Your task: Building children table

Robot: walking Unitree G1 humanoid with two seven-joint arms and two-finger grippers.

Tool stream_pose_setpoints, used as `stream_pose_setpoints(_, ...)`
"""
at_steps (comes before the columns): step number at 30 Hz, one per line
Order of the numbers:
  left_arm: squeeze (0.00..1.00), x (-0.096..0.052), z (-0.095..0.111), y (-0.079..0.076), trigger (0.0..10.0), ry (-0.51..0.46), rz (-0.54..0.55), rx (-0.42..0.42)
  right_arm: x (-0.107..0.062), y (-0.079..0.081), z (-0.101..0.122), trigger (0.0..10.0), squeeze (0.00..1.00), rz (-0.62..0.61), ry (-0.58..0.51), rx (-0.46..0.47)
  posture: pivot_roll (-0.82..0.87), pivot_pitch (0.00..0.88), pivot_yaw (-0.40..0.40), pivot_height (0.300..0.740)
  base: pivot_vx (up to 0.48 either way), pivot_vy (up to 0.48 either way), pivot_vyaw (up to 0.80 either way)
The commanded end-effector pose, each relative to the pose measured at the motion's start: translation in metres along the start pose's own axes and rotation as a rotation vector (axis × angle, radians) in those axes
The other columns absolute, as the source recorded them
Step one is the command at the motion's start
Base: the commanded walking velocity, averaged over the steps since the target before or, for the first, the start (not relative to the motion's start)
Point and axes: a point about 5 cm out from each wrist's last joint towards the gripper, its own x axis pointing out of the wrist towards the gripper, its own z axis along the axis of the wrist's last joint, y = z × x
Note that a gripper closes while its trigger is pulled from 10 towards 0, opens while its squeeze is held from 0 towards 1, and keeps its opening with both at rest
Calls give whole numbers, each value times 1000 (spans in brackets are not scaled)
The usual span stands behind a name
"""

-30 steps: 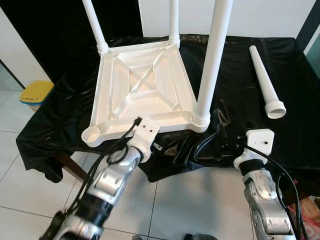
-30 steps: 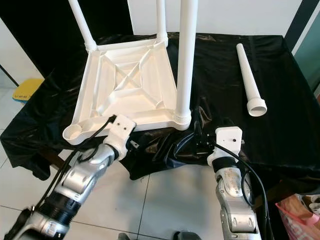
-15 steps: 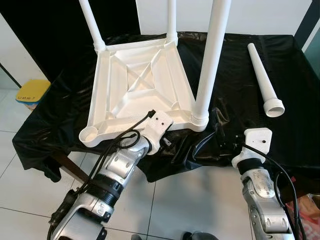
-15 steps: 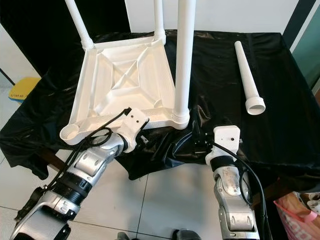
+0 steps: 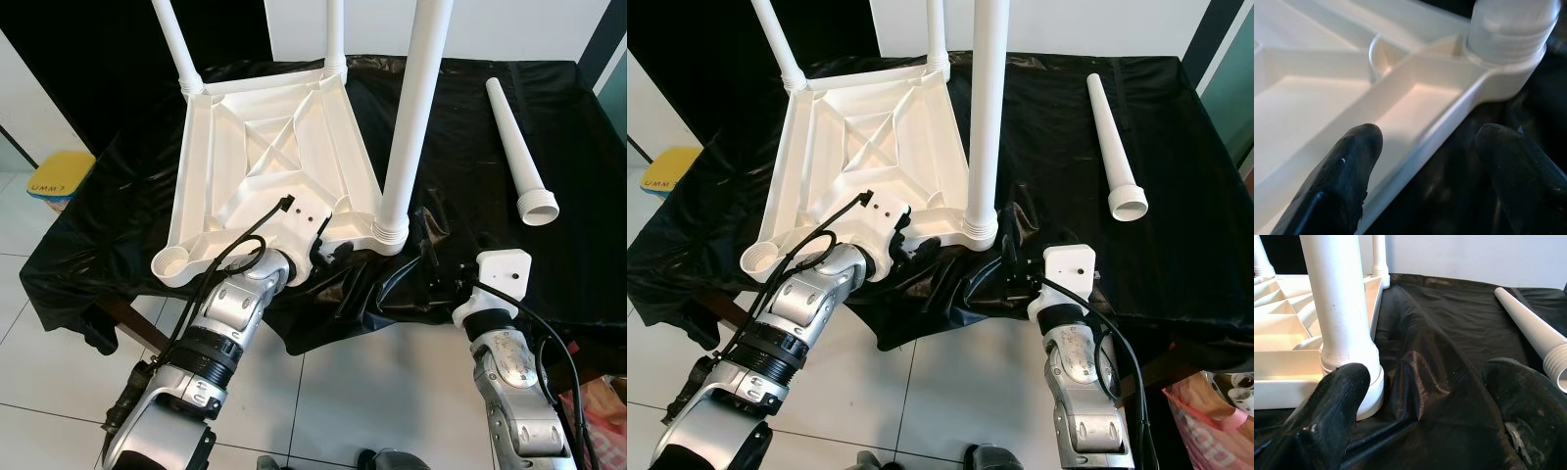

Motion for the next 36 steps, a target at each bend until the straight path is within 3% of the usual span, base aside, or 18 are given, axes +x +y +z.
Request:
stream_pose_setpoints(1,0,1,-6,-3,10000,36,-76,50,-2,2,-1,10000,0,4,14,0,-211,137,50,740,0,0,0)
stream_pose_setpoints(3,0,1,-6,-3,10000,36,-76,50,-2,2,-1,10000,0,4,14,0,-211,137,50,740,0,0,0)
stream_pose_setpoints(4,0,-1,-15,-5,10000,97,-114,135,-2,1,-1,10000,0,4,13,-1,-212,136,52,740,0,0,0)
stream_pose_setpoints(6,0,-3,-30,-1,10000,191,-114,184,-2,1,-2,10000,0,1,14,-2,-214,131,53,740,0,0,0)
stream_pose_setpoints(8,0,-3,-30,-1,10000,191,-114,184,-2,1,-2,10000,0,1,14,-2,-214,131,53,740,0,0,0)
stream_pose_setpoints(9,0,0,-31,6,10000,211,-48,125,-2,2,-2,10000,0,0,14,-1,-213,128,52,740,0,0,0)
stream_pose_setpoints(11,0,1,-30,8,10000,206,-28,97,-1,2,-2,10000,0,0,13,0,-213,128,52,740,0,0,0)
stream_pose_setpoints(12,0,2,-27,9,3961,196,-14,64,-1,2,-1,10000,0,1,12,1,-212,128,50,740,0,0,0)
stream_pose_setpoints(14,0,3,-25,10,3961,188,-10,46,0,3,-1,10000,0,2,12,1,-212,128,50,740,0,0,0)
stream_pose_setpoints(15,0,5,-24,10,0,180,-1,29,0,3,-1,10000,0,4,11,1,-212,131,50,740,0,0,0)
stream_pose_setpoints(21,0,13,-17,7,0,160,18,-4,1,2,-1,10000,0,7,10,1,-210,134,45,740,0,0,0)
stream_pose_setpoints(28,0,27,-7,-12,0,130,-31,-8,2,3,-1,10000,0,8,12,3,-208,137,44,740,0,0,0)
stream_pose_setpoints(29,0,35,-1,-24,118,118,-46,-4,2,4,-1,10000,0,10,12,5,-204,137,43,740,0,0,0)
stream_pose_setpoints(30,0,35,-1,-24,118,118,-46,-4,2,4,-1,10000,0,10,12,5,-204,137,43,740,0,0,0)
stream_pose_setpoints(31,0,38,2,-29,8980,111,-50,0,3,4,-1,10000,0,11,12,5,-204,137,43,740,0,0,0)
stream_pose_setpoints(33,0,41,6,-32,8980,100,-39,-9,3,5,-1,10000,0,11,12,7,-201,136,42,740,0,0,0)
stream_pose_setpoints(34,0,45,9,-33,10000,92,-7,-8,4,6,-1,10000,0,12,12,8,-201,133,43,740,0,0,0)
stream_pose_setpoints(36,0,47,13,-33,10000,82,11,-11,4,7,-1,10000,0,13,12,10,-206,136,44,740,0,0,0)
